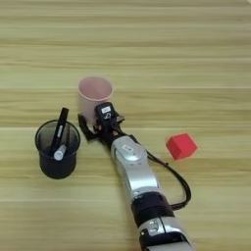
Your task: Move the objects on the table
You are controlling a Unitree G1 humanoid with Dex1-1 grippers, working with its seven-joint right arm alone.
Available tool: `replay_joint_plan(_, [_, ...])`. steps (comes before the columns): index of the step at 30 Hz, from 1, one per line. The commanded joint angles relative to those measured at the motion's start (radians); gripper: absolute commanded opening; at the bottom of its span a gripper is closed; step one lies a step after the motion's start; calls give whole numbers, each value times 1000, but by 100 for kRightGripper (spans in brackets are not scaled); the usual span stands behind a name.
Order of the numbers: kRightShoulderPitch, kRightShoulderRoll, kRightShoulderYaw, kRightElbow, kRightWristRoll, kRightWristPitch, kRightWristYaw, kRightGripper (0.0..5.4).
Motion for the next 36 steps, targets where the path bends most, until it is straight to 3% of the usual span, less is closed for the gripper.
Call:
replay_joint_plan(1, [52,-18,4,29,-31,52,-17,370])
replay_joint_plan(15, [104,-21,-5,-39,-23,64,-28,368])
replay_joint_plan(36, [336,-33,-21,-336,-36,126,-61,368])
